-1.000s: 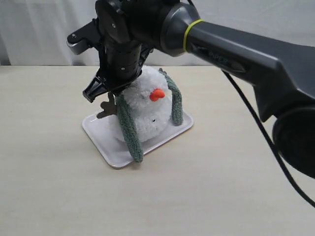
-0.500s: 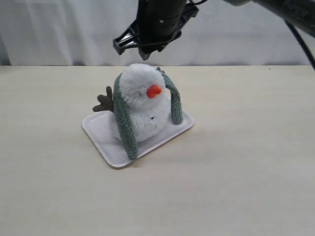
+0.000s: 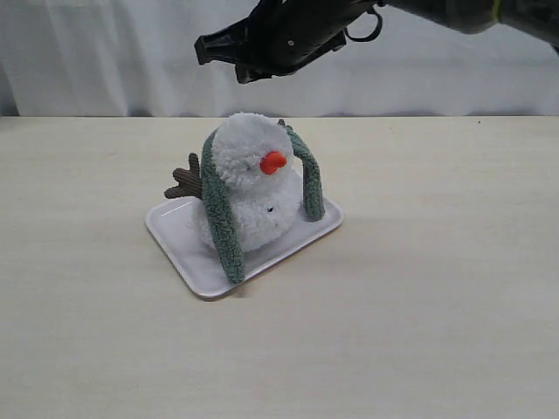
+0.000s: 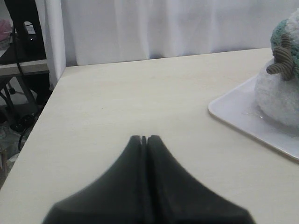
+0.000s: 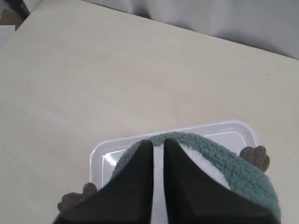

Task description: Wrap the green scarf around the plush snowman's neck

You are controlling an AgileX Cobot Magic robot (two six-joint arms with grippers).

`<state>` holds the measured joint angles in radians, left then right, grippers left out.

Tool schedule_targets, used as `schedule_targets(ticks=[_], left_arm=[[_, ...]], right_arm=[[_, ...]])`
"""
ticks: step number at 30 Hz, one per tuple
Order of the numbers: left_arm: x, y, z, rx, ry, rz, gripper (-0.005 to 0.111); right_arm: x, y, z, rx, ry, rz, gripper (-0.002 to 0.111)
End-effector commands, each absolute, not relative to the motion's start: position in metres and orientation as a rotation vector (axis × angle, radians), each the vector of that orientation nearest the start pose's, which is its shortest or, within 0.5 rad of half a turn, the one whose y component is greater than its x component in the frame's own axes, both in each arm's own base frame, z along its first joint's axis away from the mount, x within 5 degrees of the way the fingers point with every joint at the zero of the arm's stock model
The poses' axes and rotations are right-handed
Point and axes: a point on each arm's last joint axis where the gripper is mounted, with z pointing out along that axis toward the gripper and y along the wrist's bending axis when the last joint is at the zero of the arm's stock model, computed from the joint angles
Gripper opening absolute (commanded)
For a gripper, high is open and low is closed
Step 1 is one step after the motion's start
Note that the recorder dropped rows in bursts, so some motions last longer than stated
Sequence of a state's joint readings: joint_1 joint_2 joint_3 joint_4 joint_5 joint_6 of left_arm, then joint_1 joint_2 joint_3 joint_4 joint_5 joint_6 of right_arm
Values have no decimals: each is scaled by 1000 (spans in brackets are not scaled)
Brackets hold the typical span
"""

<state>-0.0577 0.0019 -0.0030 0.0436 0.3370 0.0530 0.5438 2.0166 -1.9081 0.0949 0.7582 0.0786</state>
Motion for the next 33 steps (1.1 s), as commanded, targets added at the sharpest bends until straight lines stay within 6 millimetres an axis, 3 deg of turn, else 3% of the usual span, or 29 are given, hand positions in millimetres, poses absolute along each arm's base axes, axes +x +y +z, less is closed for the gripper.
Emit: schedule_targets(ticks=[1, 6, 15, 21, 26, 33], left_arm=[[54, -2, 184, 126, 1803, 33, 0], [54, -2, 184, 126, 1803, 33, 0], [54, -2, 184, 126, 1801, 33, 0], [54, -2, 184, 126, 1801, 33, 0], [54, -2, 184, 126, 1801, 33, 0], [54, -2, 184, 126, 1801, 33, 0]], right_arm=[[409, 262, 305, -578, 2369, 366, 4], [408, 268, 284, -755, 2454, 280, 4], [415, 287, 286, -655, 2329, 364, 5], [423, 298, 276, -685, 2354, 209, 5], [431, 303, 256, -715, 2423, 136, 5], [428, 299, 234, -796, 2561, 24, 5]])
